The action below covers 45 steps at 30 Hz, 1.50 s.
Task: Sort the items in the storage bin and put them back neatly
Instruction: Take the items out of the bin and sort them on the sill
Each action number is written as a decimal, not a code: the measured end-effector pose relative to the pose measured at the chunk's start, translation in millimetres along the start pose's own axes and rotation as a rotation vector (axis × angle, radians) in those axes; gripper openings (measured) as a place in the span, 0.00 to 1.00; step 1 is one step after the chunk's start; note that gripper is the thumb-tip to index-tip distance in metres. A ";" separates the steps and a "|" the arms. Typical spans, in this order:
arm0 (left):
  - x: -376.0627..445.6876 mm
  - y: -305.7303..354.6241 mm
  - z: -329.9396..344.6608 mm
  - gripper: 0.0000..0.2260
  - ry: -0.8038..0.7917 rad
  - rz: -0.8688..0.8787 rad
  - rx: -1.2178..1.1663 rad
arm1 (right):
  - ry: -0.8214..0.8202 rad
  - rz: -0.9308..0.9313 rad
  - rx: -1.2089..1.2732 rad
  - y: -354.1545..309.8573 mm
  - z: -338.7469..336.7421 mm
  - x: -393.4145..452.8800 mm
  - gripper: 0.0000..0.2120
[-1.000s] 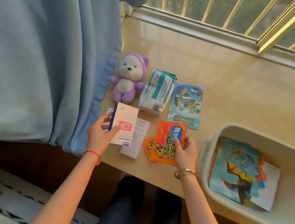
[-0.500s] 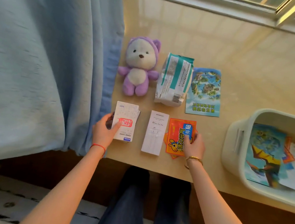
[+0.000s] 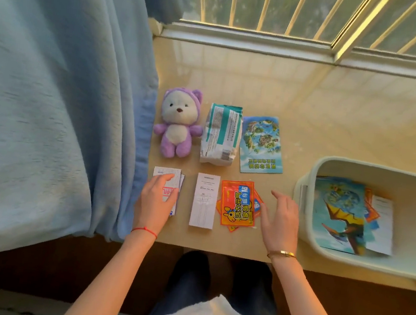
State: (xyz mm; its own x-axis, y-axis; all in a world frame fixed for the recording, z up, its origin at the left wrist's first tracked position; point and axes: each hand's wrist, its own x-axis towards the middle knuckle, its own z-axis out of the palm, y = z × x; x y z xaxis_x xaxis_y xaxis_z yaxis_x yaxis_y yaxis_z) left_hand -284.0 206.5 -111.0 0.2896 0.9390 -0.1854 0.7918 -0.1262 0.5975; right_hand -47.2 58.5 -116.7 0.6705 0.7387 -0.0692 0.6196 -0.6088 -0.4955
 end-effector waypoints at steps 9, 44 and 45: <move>-29.9 148.4 48.8 0.14 -0.094 0.287 -0.028 | 0.159 0.000 0.020 85.9 -104.2 9.3 0.17; -46.5 281.5 351.3 0.30 -0.217 -0.395 0.051 | -0.267 0.250 0.140 335.3 -99.7 120.6 0.19; -45.8 280.9 351.6 0.29 -0.206 -0.399 0.045 | -0.261 0.264 0.147 335.7 -98.5 121.7 0.18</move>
State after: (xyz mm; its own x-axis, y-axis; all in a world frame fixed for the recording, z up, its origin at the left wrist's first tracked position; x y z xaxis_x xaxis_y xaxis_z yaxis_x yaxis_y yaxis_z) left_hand 114.3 15.6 -209.0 0.0540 0.8342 -0.5488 0.8844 0.2151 0.4141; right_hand 282.6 -84.5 -206.2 0.6609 0.6228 -0.4187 0.3624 -0.7534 -0.5487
